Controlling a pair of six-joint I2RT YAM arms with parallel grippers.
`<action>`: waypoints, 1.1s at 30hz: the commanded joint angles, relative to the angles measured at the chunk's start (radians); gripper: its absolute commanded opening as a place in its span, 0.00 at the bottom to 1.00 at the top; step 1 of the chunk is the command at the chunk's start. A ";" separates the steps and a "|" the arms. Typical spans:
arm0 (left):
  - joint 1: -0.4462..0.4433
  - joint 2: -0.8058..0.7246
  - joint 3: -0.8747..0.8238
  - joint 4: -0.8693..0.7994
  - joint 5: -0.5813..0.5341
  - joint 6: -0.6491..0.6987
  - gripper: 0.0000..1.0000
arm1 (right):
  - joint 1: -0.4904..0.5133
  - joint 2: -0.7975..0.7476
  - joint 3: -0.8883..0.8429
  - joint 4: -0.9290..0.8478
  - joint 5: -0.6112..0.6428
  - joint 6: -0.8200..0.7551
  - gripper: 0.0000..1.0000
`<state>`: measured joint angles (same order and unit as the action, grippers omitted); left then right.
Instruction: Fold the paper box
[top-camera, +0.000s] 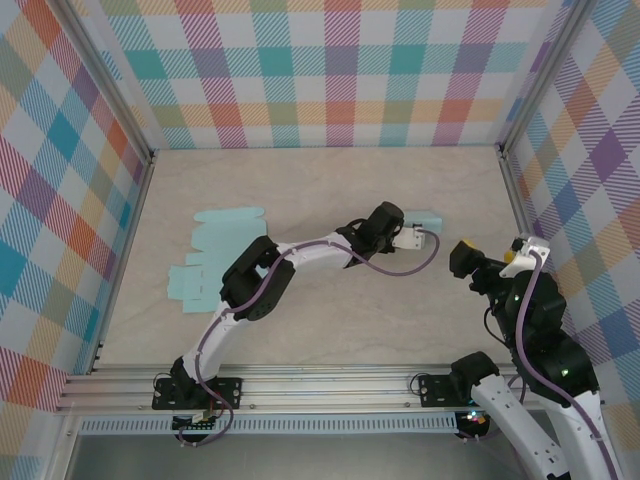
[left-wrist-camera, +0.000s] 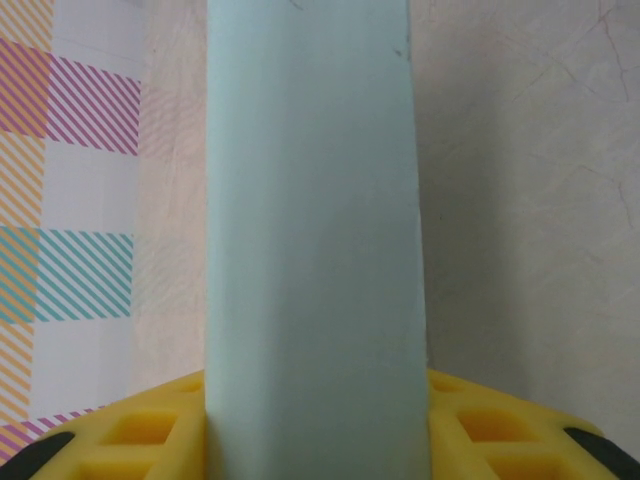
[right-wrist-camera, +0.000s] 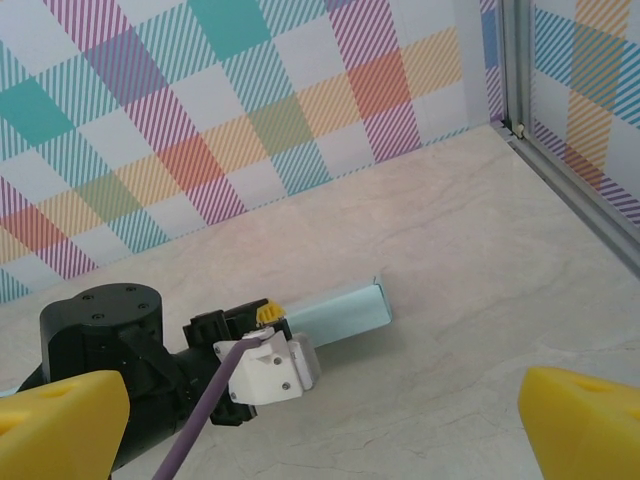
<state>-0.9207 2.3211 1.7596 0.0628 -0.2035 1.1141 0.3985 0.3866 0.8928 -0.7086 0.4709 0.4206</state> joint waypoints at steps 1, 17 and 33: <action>-0.009 0.025 0.012 -0.060 0.015 -0.021 0.55 | -0.004 0.002 -0.003 0.012 -0.003 -0.028 1.00; -0.036 -0.289 -0.266 0.009 0.008 -0.173 1.00 | -0.004 0.088 0.014 0.079 -0.038 -0.042 1.00; 0.017 -0.867 -0.631 -0.314 -0.531 -1.215 1.00 | -0.003 0.417 -0.062 0.303 -0.427 0.097 0.95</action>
<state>-0.9310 1.5444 1.1706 -0.0536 -0.5972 0.2840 0.3985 0.7464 0.8631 -0.5217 0.1951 0.4538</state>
